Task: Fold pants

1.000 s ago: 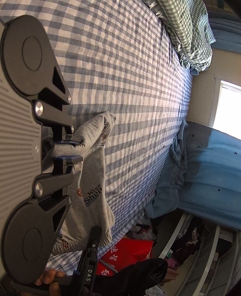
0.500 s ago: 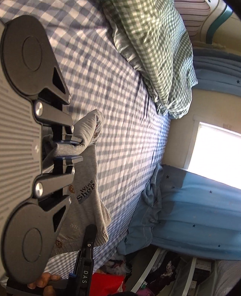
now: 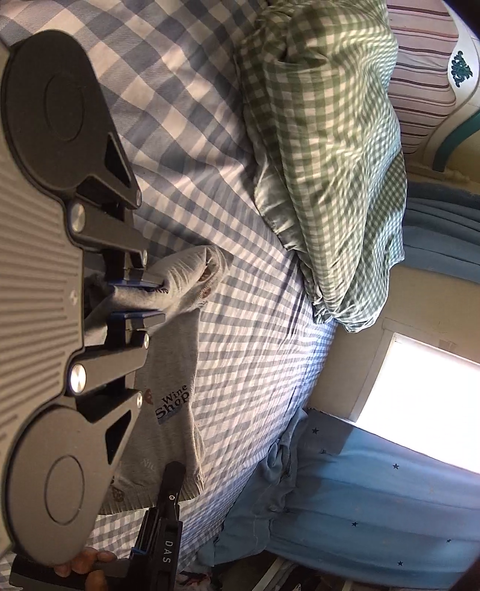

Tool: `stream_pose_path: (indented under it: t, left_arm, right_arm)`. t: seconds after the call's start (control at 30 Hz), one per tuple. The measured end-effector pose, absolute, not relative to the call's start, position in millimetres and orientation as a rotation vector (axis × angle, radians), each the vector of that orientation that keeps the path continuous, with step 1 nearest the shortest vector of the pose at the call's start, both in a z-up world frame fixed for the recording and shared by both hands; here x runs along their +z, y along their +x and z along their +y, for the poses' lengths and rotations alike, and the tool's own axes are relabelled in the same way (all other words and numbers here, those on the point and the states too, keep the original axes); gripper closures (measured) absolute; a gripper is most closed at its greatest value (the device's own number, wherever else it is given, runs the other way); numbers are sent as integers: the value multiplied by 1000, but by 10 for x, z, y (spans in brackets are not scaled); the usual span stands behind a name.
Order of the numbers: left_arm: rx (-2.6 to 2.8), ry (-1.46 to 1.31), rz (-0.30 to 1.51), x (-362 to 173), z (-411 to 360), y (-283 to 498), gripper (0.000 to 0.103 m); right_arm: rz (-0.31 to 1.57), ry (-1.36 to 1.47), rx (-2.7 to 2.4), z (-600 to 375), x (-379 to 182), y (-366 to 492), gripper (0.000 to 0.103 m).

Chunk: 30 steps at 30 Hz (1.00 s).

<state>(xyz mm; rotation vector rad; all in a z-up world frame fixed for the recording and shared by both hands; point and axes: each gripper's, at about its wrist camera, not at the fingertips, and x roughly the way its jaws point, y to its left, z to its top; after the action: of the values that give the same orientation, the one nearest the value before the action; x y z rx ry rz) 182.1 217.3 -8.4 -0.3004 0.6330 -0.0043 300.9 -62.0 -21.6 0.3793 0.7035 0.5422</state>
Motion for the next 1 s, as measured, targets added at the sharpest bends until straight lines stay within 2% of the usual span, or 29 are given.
stream_pose_path:
  t: [0.27, 0.63, 0.7, 0.8, 0.87, 0.93, 1.0]
  left_arm:
    - [22, -323, 656, -310, 2276, 1650, 89]
    - [59, -320, 715, -462, 2334, 1593, 84]
    - [69, -322, 723, -481, 2343, 1583, 77]
    - [90, -320, 735, -478, 2342, 1540, 61]
    - [100, -319, 734, -453, 2334, 1501, 42]
    - [111, -310, 722, -402, 2313, 1458, 33]
    - [120, -298, 713, -343, 2274, 1412, 24]
  right_arm:
    - [749, 395, 472, -746, -389, 3022, 90]
    - [759, 330, 402, -691, -510, 2975, 79]
    - [757, 317, 386, -695, -528, 2971, 76]
    - [752, 294, 361, -713, -542, 2938, 59]
    - [745, 284, 357, -730, -530, 2900, 49]
    - [728, 265, 351, -742, -490, 2834, 34]
    - [702, 248, 360, -744, -433, 2735, 24]
